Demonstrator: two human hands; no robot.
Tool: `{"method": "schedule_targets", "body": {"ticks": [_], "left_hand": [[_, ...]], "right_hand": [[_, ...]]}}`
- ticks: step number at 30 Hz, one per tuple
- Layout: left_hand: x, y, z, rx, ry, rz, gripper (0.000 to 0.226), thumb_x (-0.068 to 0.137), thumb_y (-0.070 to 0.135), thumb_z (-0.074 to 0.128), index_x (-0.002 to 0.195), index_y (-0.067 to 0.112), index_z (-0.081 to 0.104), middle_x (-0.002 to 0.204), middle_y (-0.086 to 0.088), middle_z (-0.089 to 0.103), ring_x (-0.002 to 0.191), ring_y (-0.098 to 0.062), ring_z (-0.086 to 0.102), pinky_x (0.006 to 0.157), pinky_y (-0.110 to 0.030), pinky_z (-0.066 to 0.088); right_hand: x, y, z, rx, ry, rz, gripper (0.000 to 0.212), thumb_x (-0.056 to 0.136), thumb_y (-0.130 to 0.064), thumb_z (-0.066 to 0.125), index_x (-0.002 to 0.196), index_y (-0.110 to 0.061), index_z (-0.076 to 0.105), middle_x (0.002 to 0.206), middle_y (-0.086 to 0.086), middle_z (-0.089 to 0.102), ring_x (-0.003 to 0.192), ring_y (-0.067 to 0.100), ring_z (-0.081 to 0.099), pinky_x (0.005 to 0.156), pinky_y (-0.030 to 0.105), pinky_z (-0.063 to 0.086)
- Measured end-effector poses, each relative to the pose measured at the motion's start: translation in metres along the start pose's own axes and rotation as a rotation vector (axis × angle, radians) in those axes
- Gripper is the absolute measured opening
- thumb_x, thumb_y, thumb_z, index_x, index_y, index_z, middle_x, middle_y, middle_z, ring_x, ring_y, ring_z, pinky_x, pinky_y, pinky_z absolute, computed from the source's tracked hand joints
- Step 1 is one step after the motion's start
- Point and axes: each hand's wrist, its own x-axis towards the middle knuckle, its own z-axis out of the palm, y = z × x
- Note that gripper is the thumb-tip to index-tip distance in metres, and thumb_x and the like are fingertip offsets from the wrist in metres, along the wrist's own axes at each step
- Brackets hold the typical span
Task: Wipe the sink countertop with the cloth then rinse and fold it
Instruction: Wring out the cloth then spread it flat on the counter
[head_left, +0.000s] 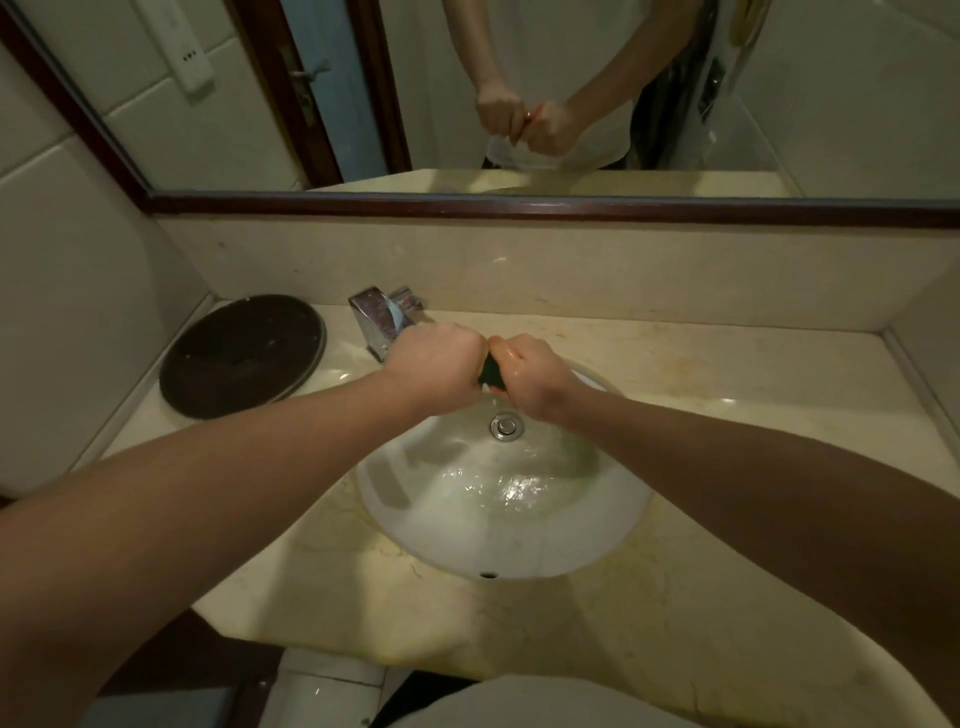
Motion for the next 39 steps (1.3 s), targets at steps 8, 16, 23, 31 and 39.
{"method": "schedule_targets", "body": {"ticks": [8, 16, 23, 31, 39], "left_hand": [[-0.006, 0.007, 0.010, 0.020, 0.000, -0.014, 0.001, 0.081, 0.023, 0.052, 0.081, 0.023, 0.051, 0.090, -0.007, 0.067, 0.083, -0.032, 0.064, 0.061, -0.030, 0.037], [-0.015, 0.009, 0.036, -0.087, -0.077, -0.080, 0.002, 0.080, 0.024, 0.055, 0.081, 0.022, 0.056, 0.077, 0.002, 0.057, 0.073, -0.025, 0.057, 0.059, -0.030, 0.040], [-0.038, -0.029, 0.065, -0.399, -0.098, -0.039, 0.036, 0.080, 0.058, 0.064, 0.091, 0.026, 0.054, 0.083, 0.005, 0.058, 0.075, -0.014, 0.056, 0.058, -0.031, 0.045], [-0.070, -0.085, 0.087, -0.665, -0.067, -0.235, 0.034, 0.088, 0.058, 0.053, 0.083, 0.025, 0.058, 0.073, 0.002, 0.054, 0.067, -0.016, 0.056, 0.056, -0.031, 0.041], [-0.095, -0.139, 0.099, -0.881, -0.028, -0.286, 0.025, 0.096, 0.033, 0.049, 0.073, 0.030, 0.058, 0.076, 0.003, 0.061, 0.074, -0.018, 0.058, 0.060, -0.028, 0.039]], "right_hand": [[-0.015, 0.022, 0.004, -0.001, -0.013, -0.020, 0.039, 0.086, -0.041, 0.032, 0.055, -0.018, 0.031, 0.051, 0.001, 0.036, 0.050, 0.018, 0.032, 0.051, 0.038, 0.026], [-0.018, 0.041, 0.028, -0.200, 0.038, -0.210, 0.034, 0.094, -0.018, 0.030, 0.069, -0.008, 0.051, 0.061, 0.015, 0.055, 0.053, 0.028, 0.044, 0.052, 0.030, 0.021], [-0.018, 0.047, 0.041, 0.879, -0.426, 0.560, 0.063, 0.092, -0.063, 0.035, 0.093, -0.007, 0.064, 0.073, 0.010, 0.062, 0.063, 0.019, 0.055, 0.062, 0.028, 0.044], [-0.019, 0.049, 0.067, 0.145, -0.373, 0.492, 0.040, 0.094, -0.045, 0.052, 0.116, -0.014, 0.062, 0.119, 0.008, 0.062, 0.107, 0.026, 0.059, 0.095, 0.040, 0.046], [0.010, -0.064, 0.095, 0.529, -0.318, 0.334, 0.021, 0.096, -0.027, 0.054, 0.114, -0.017, 0.061, 0.091, 0.008, 0.067, 0.065, 0.015, 0.064, 0.065, 0.028, 0.055]]}}
